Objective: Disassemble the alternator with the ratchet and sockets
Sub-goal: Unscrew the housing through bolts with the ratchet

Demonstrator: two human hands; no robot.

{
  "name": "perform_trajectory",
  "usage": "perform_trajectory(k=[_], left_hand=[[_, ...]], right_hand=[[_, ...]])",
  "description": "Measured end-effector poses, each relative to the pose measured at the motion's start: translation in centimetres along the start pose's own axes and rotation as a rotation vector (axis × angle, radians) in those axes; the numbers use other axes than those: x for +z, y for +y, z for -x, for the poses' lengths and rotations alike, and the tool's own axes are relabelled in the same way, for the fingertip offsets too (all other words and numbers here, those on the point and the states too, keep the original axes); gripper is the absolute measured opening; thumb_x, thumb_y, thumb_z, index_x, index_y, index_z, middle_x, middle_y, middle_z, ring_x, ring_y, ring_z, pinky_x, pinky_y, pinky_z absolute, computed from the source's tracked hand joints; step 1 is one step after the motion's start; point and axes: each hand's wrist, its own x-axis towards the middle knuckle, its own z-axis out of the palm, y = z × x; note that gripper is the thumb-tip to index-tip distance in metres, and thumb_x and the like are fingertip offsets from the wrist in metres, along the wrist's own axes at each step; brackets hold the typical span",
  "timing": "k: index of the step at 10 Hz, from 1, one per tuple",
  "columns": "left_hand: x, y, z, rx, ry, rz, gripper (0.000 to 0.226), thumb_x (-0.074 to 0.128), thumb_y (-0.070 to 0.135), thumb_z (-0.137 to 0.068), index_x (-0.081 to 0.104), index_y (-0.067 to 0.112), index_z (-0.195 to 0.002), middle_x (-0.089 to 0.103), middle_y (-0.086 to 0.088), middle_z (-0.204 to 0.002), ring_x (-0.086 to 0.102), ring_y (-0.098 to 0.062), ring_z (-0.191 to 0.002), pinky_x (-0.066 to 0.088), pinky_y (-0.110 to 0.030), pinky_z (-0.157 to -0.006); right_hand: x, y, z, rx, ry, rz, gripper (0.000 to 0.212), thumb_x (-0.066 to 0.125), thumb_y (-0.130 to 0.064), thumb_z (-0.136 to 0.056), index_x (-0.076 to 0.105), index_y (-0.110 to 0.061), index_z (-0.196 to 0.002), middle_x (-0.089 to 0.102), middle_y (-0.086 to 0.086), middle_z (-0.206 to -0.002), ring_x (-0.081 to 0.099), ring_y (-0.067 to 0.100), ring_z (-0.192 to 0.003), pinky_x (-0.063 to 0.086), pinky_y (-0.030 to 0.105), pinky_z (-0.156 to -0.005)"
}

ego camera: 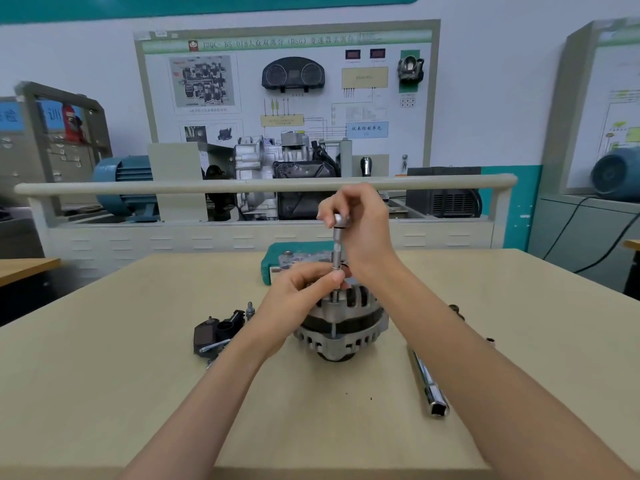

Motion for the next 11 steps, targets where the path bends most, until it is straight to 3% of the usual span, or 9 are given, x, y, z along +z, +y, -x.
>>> perform_trajectory(k=[1, 2, 3, 4, 5, 7, 8, 10, 11], left_hand=[[-0.1, -0.3, -0.1, 0.013, 0.034, 0.016, 0.012, 0.065, 0.024, -0.083, 0.077, 0.027, -0.082, 0.074, -0.001, -0.091, 0.068, -0.014, -0.091, 0.054, -0.03, -0.08], [-0.1, -0.8, -0.1, 0.004, 0.063, -0.003, 0.045, 0.047, -0.005, -0.092, 0.071, 0.027, -0.07, 0.069, 0.011, -0.061, 0.063, 0.003, -0.057, 0.047, -0.012, -0.051], [-0.1, -0.8, 0.0, -0.018, 0.092, 0.002, 0.043, 0.047, -0.007, -0.089, 0.065, 0.023, -0.065, 0.066, 0.011, -0.055, 0.061, -0.002, -0.054, 0.043, -0.011, -0.047], [-0.1, -0.6, -0.2, 0.021, 0.016, 0.027, 0.014, 0.065, 0.021, -0.085, 0.075, 0.026, -0.077, 0.073, 0.001, -0.084, 0.067, -0.018, -0.087, 0.053, -0.026, -0.077], [-0.2, -0.4, -0.1, 0.03, 0.0, 0.04, 0.02, 0.064, 0.044, -0.079, 0.072, 0.026, -0.076, 0.066, -0.003, -0.087, 0.061, -0.017, -0.09, 0.046, -0.034, -0.084], [-0.5, -0.5, -0.1, -0.034, 0.002, 0.011, 0.024, 0.065, 0.048, -0.081, 0.072, 0.029, -0.068, 0.069, -0.007, -0.109, 0.059, -0.019, -0.11, 0.043, -0.04, -0.097], [-0.5, 0.0, 0.0, -0.036, -0.002, 0.028, 0.023, 0.06, 0.048, -0.075, 0.071, 0.03, -0.065, 0.071, 0.011, -0.104, 0.061, 0.0, -0.104, 0.043, -0.026, -0.088], [0.0, -0.6, 0.0, 0.034, 0.027, 0.03, 0.026, 0.066, 0.041, -0.084, 0.076, 0.017, -0.084, 0.066, -0.022, -0.101, 0.057, -0.039, -0.104, 0.043, -0.054, -0.095], [-0.1, -0.6, 0.4, 0.025, 0.001, 0.063, 0.02, 0.064, 0.043, -0.075, 0.077, 0.032, -0.086, 0.073, -0.001, -0.098, 0.064, -0.018, -0.101, 0.05, -0.034, -0.089]], right_hand=[[0.5, 0.1, 1.7, -0.259, 0.008, 0.6, 0.023, 0.042, -0.019, -0.079, 0.048, -0.005, -0.062, 0.048, 0.005, -0.06, 0.043, 0.016, -0.063, 0.036, 0.029, -0.067], [1.1, 1.6, 4.2, -0.532, 0.187, 1.932, 0.025, 0.049, -0.036, -0.079, 0.053, -0.013, -0.088, 0.052, 0.003, -0.081, 0.045, 0.021, -0.077, 0.033, 0.034, -0.074], [2.1, 0.5, 3.8, -0.438, 0.146, 2.043, 0.028, 0.048, -0.037, -0.083, 0.049, -0.014, -0.097, 0.053, 0.005, -0.089, 0.037, 0.022, -0.075, 0.025, 0.034, -0.069], [0.5, -0.9, 0.3, -0.464, -0.028, 1.884, 0.022, 0.044, -0.034, -0.09, 0.047, -0.013, -0.094, 0.049, 0.003, -0.085, 0.045, 0.022, -0.073, 0.025, 0.03, -0.063], [-0.9, -0.9, -1.8, -0.364, -0.161, 1.81, 0.041, 0.041, -0.04, -0.091, 0.044, -0.015, -0.059, 0.041, -0.005, -0.057, 0.041, 0.013, -0.053, 0.022, 0.026, -0.047], [0.4, 0.4, -3.1, -0.385, -0.385, 1.518, 0.05, 0.051, -0.026, -0.085, 0.024, -0.016, -0.044, 0.021, -0.002, -0.04, 0.02, 0.016, -0.041, 0.022, 0.027, -0.046], [0.0, 0.4, -2.8, -0.328, -0.345, 1.426, 0.051, 0.051, -0.024, -0.087, 0.026, -0.019, -0.043, 0.024, -0.002, -0.039, 0.024, 0.016, -0.043, 0.024, 0.028, -0.048], [-0.4, 0.1, 1.0, -0.479, 0.111, 1.882, 0.028, 0.042, -0.033, -0.094, 0.042, -0.019, -0.07, 0.037, -0.004, -0.061, 0.036, 0.017, -0.055, 0.015, 0.027, -0.048], [0.6, 0.0, 2.5, -0.469, 0.26, 2.038, 0.021, 0.059, -0.03, -0.083, 0.055, -0.02, -0.065, 0.038, -0.005, -0.052, 0.031, 0.016, -0.046, 0.018, 0.024, -0.048]])
